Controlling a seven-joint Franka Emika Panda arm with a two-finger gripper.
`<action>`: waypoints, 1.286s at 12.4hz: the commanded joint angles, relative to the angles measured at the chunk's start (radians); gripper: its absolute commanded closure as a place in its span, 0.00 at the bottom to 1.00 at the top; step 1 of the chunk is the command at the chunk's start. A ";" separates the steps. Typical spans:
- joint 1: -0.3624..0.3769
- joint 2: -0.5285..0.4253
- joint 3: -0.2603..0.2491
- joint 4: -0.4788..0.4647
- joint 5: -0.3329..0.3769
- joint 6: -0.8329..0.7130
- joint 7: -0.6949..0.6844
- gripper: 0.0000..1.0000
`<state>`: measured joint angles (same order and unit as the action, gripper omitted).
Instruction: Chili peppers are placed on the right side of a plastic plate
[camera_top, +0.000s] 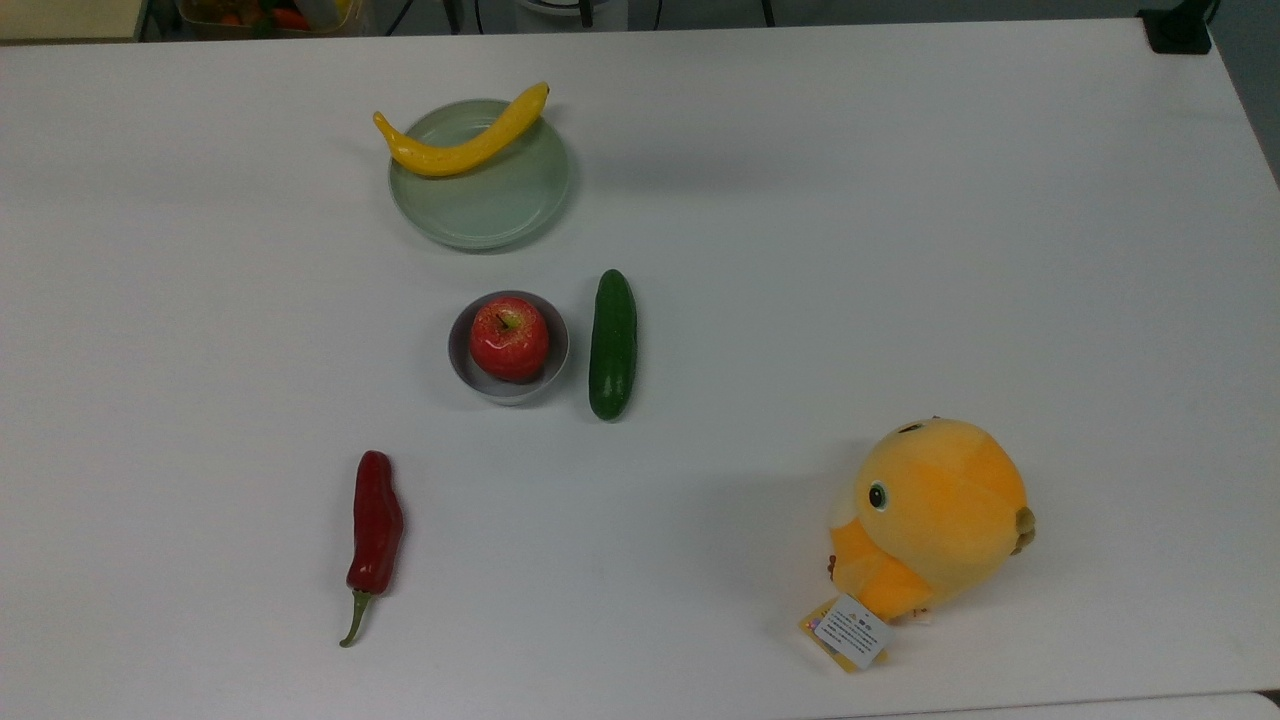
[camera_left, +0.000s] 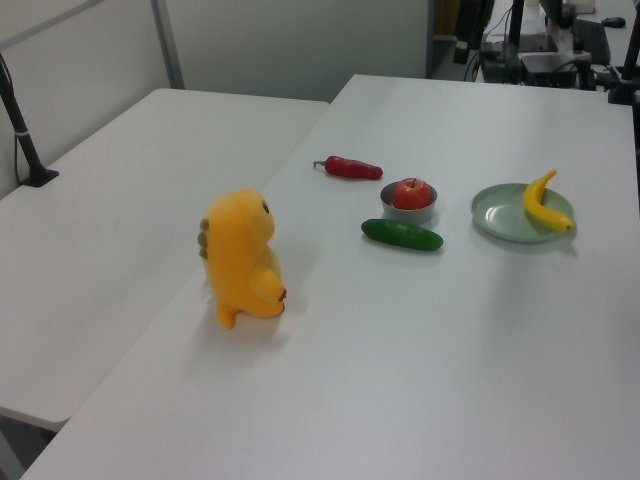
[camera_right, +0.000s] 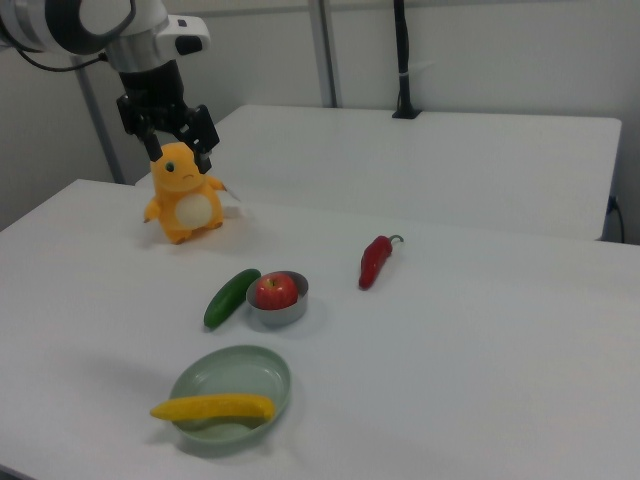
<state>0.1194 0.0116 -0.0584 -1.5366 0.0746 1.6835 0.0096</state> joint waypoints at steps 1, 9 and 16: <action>0.005 -0.013 -0.008 -0.019 0.011 -0.008 -0.019 0.00; -0.004 -0.019 -0.009 -0.020 0.011 -0.034 -0.033 0.00; -0.009 -0.019 -0.001 -0.019 -0.001 -0.110 -0.100 0.00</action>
<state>0.1080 0.0078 -0.0592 -1.5400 0.0746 1.5898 -0.0719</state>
